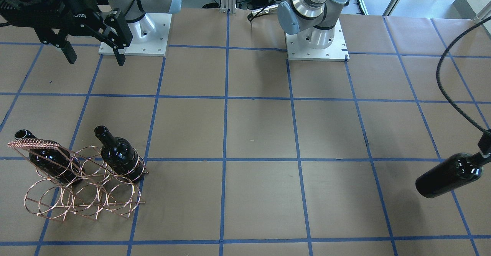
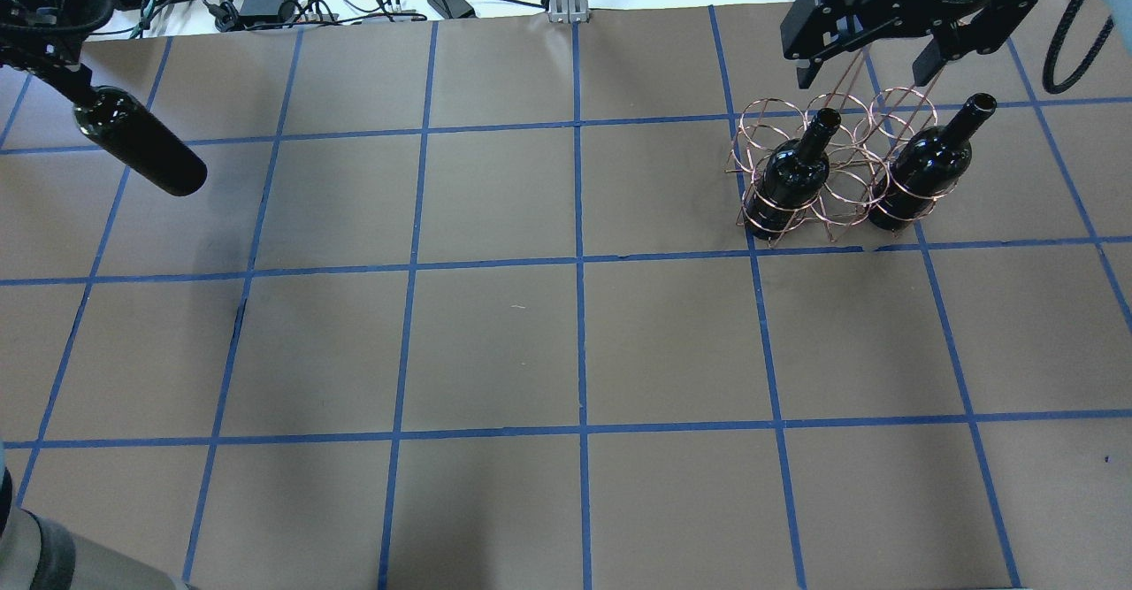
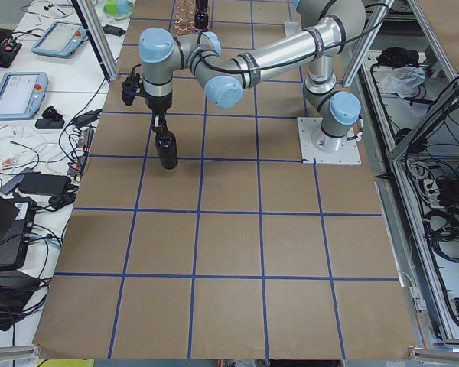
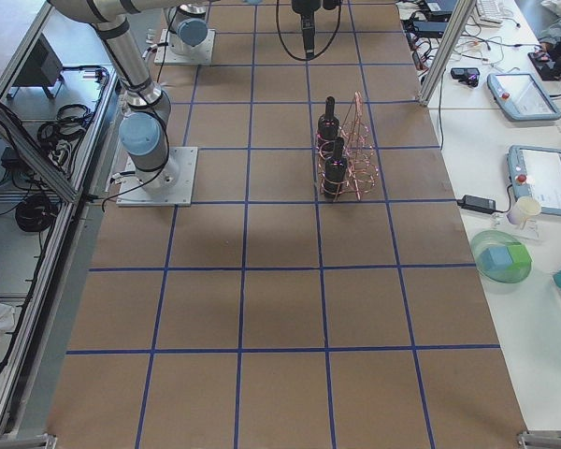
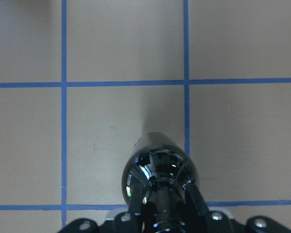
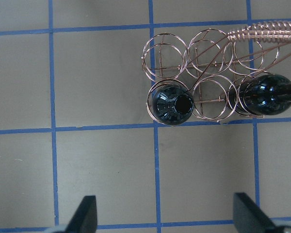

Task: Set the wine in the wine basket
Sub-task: 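Lift the bottle with the left gripper and carry it toward the table center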

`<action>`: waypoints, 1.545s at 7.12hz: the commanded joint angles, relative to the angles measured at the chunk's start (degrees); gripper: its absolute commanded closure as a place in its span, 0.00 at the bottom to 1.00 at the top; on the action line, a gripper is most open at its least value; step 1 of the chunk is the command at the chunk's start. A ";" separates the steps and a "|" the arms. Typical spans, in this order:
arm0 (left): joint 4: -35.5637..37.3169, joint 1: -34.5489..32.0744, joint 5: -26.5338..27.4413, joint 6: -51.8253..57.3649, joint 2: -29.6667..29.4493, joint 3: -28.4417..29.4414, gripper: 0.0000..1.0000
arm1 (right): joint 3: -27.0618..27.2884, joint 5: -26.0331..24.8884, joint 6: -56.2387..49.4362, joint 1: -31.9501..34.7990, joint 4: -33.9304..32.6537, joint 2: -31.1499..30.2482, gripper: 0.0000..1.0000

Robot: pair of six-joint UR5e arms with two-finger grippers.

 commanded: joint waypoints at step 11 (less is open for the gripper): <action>6.43 -34.37 2.97 -37.92 13.52 -23.70 1.00 | 0.70 -2.28 -0.18 1.15 0.46 1.41 0.00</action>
